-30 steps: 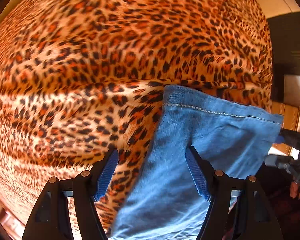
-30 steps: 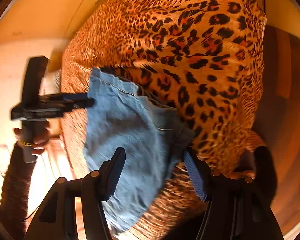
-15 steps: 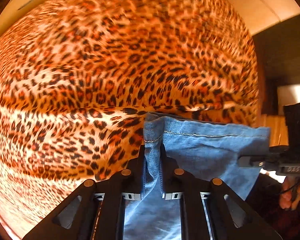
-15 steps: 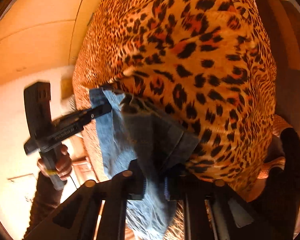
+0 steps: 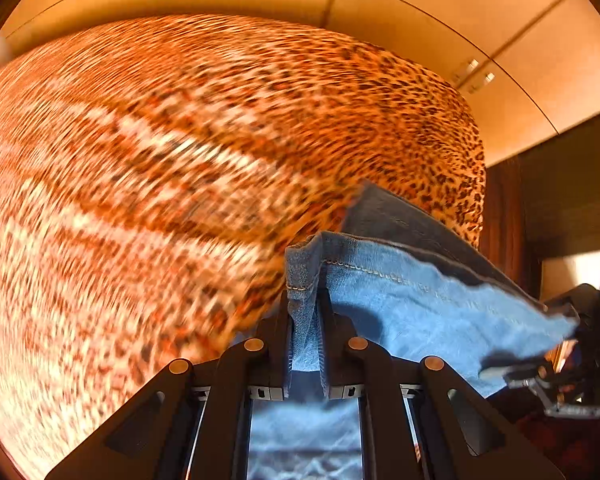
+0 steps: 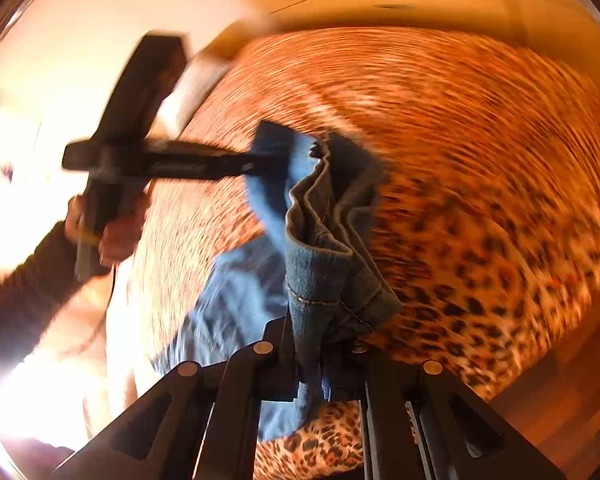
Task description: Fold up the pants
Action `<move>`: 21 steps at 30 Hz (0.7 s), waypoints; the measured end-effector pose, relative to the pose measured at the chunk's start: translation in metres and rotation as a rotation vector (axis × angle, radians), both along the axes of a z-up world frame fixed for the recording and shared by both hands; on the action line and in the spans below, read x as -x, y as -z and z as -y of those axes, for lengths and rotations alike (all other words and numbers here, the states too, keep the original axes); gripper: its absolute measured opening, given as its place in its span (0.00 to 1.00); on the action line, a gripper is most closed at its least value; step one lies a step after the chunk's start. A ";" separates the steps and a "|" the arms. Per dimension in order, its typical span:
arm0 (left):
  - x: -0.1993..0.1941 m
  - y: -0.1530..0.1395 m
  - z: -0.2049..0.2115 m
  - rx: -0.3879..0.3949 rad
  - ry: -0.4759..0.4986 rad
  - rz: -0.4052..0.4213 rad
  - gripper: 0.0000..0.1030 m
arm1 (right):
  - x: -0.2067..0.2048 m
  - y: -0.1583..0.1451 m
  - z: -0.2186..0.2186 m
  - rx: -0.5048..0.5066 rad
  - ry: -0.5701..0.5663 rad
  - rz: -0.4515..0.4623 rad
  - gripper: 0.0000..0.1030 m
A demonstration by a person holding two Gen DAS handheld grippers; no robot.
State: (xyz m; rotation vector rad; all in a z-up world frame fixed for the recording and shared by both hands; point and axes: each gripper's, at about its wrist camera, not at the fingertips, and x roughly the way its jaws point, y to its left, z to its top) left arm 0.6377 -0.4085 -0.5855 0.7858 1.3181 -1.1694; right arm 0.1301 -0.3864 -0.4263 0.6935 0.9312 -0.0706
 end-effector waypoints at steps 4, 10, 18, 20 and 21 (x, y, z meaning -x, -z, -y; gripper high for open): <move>-0.012 -0.003 -0.059 -0.021 -0.106 -0.024 0.10 | -0.031 -0.004 -0.062 0.121 -0.269 -0.040 0.07; -0.005 0.030 -0.145 -0.101 -0.271 -0.076 0.12 | -0.049 0.037 -0.166 0.172 -0.653 -0.161 0.12; -0.003 0.036 -0.238 -0.090 -0.621 -0.146 0.25 | -0.045 0.078 -0.214 0.199 -0.890 -0.328 0.22; 0.001 0.024 -0.263 -0.064 -0.704 -0.118 0.27 | -0.045 0.065 -0.202 0.177 -0.875 -0.304 0.23; 0.005 0.015 -0.280 -0.061 -0.768 -0.071 0.27 | -0.049 0.056 -0.191 0.151 -0.852 -0.290 0.26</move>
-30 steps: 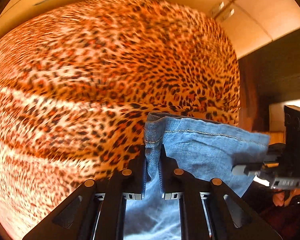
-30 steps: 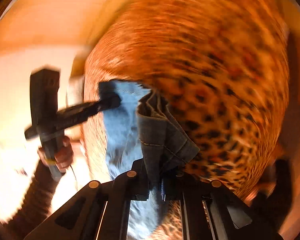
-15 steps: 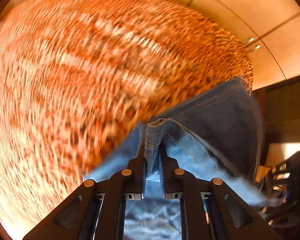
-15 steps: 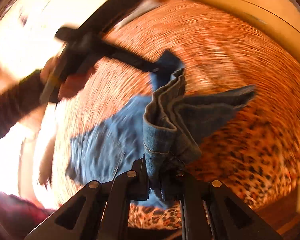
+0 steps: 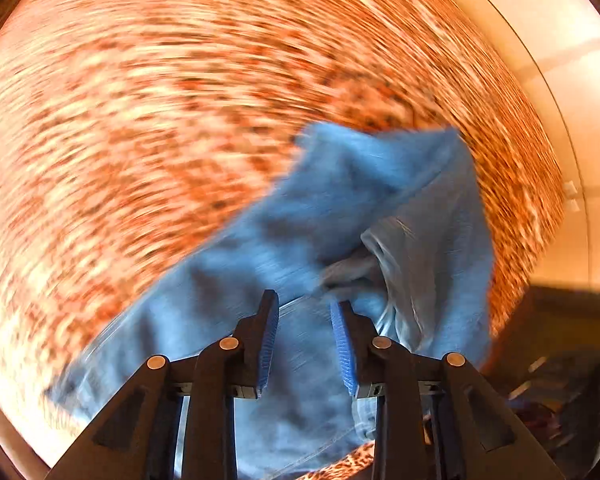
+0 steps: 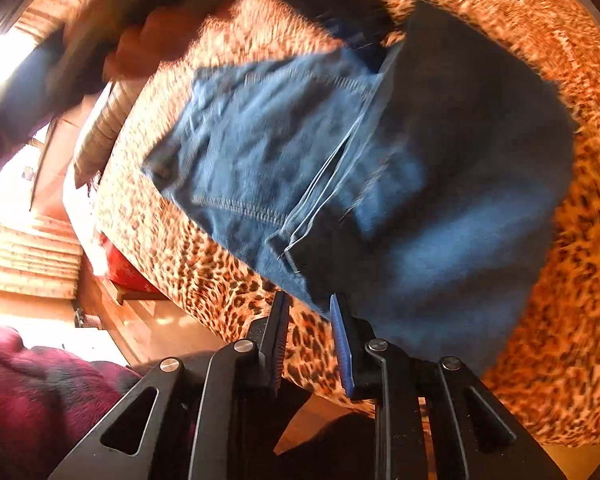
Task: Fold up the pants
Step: 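Lift and fold the jeans over with both grippers toward each other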
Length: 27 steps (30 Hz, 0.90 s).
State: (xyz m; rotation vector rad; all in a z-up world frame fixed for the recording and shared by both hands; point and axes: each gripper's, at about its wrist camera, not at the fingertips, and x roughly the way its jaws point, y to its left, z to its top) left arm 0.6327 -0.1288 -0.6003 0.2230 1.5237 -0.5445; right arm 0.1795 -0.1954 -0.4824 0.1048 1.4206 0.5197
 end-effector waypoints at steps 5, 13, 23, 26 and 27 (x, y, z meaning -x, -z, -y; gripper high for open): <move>0.051 -0.028 -0.070 0.112 -0.338 0.029 0.52 | -0.042 -0.035 0.079 -0.084 0.133 0.067 0.46; 0.199 0.004 -0.060 0.196 -0.755 -0.102 0.56 | -0.149 -0.025 0.095 -0.106 -0.149 0.085 0.52; 0.231 0.052 -0.031 0.064 -1.067 -0.101 0.53 | -0.174 0.024 0.001 -0.020 -0.581 0.071 0.57; 0.247 0.041 -0.030 0.123 -1.188 -0.086 0.14 | -0.166 0.032 -0.022 -0.070 -0.624 -0.025 0.03; 0.262 0.033 -0.033 0.122 -1.242 -0.054 0.14 | -0.158 0.019 -0.027 -0.149 -0.660 -0.025 0.03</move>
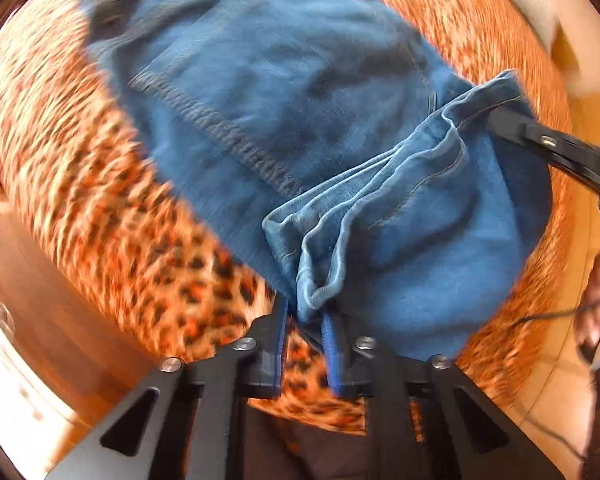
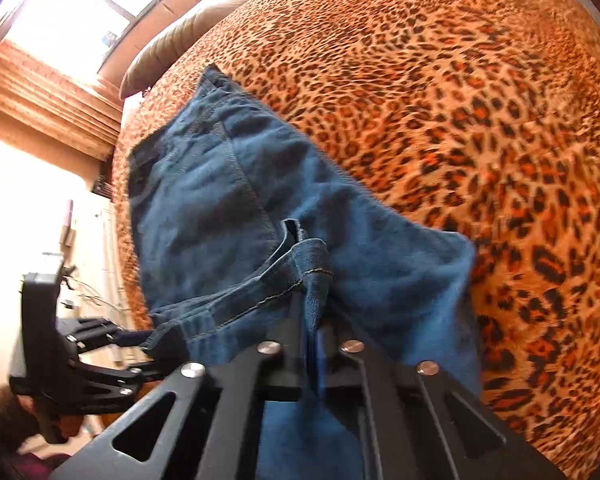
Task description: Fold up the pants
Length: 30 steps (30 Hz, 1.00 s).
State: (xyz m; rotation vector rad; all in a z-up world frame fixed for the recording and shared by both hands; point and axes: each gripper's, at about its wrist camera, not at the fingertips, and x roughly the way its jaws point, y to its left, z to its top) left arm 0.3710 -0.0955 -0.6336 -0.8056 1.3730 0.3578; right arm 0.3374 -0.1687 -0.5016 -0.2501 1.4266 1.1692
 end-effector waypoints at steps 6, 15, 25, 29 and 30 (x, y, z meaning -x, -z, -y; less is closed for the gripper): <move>0.023 0.022 -0.005 0.010 -0.154 -0.061 0.15 | -0.001 0.036 -0.030 0.216 -0.129 0.145 0.01; 0.066 -0.004 0.042 0.215 -0.103 0.017 0.42 | -0.043 -0.035 0.077 0.105 0.081 0.136 0.58; 0.031 0.028 0.071 0.301 0.020 -0.086 0.20 | -0.046 0.016 0.151 0.000 0.408 -0.178 0.05; 0.023 0.039 0.068 0.314 -0.010 -0.106 0.20 | -0.055 0.014 0.145 0.097 0.384 -0.025 0.03; 0.022 0.038 0.065 0.318 0.005 -0.103 0.20 | -0.057 0.024 0.145 0.152 0.380 -0.024 0.03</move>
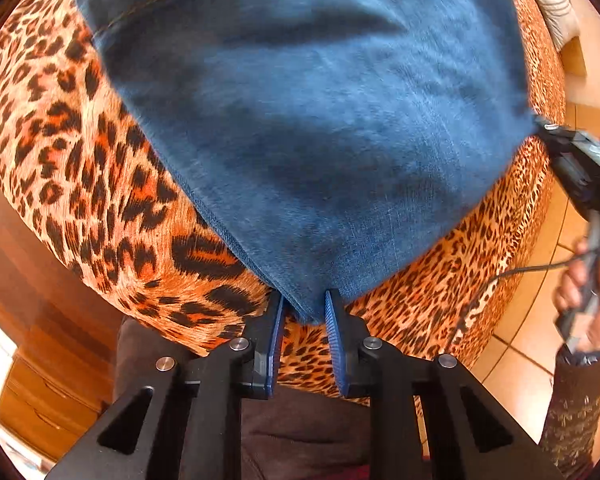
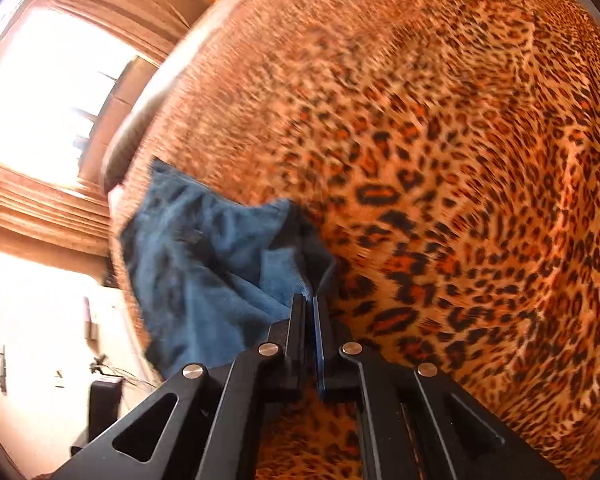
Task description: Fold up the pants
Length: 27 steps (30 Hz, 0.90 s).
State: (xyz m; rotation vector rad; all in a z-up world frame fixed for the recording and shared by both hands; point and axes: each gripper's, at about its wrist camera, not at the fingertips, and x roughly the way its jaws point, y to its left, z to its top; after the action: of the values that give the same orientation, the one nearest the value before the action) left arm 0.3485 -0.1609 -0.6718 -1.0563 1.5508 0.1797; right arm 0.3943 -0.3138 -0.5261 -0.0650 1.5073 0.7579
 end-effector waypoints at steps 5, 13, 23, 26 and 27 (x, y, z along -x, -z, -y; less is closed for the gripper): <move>0.013 -0.019 -0.018 0.012 0.018 0.072 0.20 | -0.004 -0.020 -0.011 -0.057 -0.023 0.039 0.10; 0.007 -0.036 -0.070 -0.035 -0.198 0.153 0.32 | 0.047 -0.031 -0.092 -0.110 -0.362 0.142 0.39; 0.018 -0.052 -0.098 0.003 -0.244 0.198 0.29 | 0.017 -0.014 -0.096 -0.080 -0.260 0.088 0.09; 0.012 -0.064 -0.112 -0.056 -0.234 0.226 0.34 | 0.028 -0.032 -0.107 -0.228 -0.293 0.020 0.09; 0.008 -0.063 -0.118 -0.079 -0.233 0.215 0.34 | 0.034 -0.031 -0.115 -0.260 -0.305 -0.012 0.09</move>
State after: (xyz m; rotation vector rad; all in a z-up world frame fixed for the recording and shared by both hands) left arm 0.3408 -0.0426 -0.6090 -1.1533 1.2179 0.2766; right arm 0.3600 -0.1987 -0.4949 -0.0966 1.4149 1.1960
